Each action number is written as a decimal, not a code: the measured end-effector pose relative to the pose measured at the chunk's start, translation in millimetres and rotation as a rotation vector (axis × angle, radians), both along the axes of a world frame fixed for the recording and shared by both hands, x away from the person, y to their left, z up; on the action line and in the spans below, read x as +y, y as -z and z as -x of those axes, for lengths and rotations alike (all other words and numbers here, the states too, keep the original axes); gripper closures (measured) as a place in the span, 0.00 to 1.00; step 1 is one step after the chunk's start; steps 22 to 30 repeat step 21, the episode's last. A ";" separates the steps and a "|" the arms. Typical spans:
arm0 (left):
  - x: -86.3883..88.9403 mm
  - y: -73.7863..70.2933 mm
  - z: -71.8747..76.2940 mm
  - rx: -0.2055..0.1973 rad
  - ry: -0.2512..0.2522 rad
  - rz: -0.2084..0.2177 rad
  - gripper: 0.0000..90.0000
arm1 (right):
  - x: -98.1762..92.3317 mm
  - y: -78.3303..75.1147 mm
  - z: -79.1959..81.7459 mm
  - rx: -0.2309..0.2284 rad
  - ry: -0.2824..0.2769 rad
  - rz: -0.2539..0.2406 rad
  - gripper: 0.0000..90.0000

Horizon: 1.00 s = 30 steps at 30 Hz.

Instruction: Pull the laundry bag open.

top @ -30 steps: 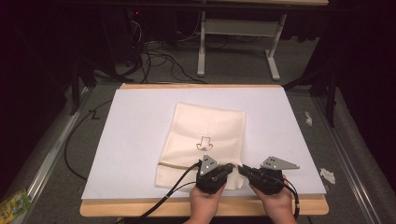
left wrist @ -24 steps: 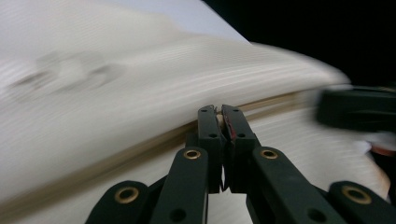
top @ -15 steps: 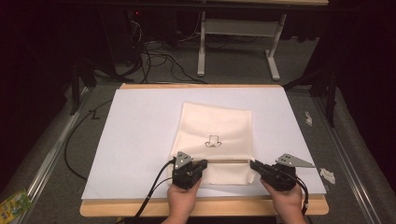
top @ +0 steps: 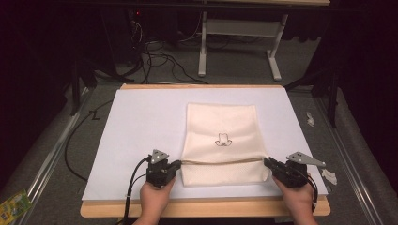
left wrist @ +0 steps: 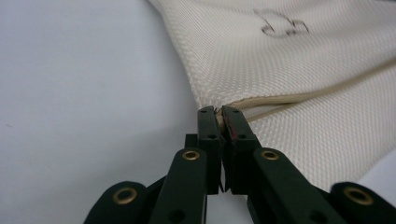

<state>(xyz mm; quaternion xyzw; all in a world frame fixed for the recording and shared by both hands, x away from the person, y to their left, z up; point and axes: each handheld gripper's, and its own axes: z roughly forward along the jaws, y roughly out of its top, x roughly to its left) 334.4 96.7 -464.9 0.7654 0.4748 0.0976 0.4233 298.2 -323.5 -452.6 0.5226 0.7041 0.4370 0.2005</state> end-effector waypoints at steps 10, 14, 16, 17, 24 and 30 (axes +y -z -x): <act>63.0 -20.4 -12.5 -0.153 0.067 -0.073 0.37 | -18.2 -7.4 5.7 -0.128 0.014 0.133 0.20; 87.8 -15.9 -9.4 -0.149 0.006 -0.076 0.25 | -41.4 -7.6 5.0 -0.117 0.111 0.137 0.17; 87.8 -20.9 -6.4 -0.181 -0.007 -0.037 0.25 | -44.7 -7.9 4.1 -0.115 0.131 0.129 0.17; 85.3 -22.3 -5.7 -0.195 -0.002 -0.048 0.25 | -43.5 -8.3 3.8 -0.112 0.135 0.129 0.17; 84.4 -23.8 -5.9 -0.192 0.006 -0.033 0.22 | -38.5 -9.6 4.1 -0.125 0.123 0.128 0.16; 84.4 -23.8 -5.9 -0.192 0.006 -0.033 0.22 | -38.5 -9.6 4.1 -0.125 0.123 0.128 0.16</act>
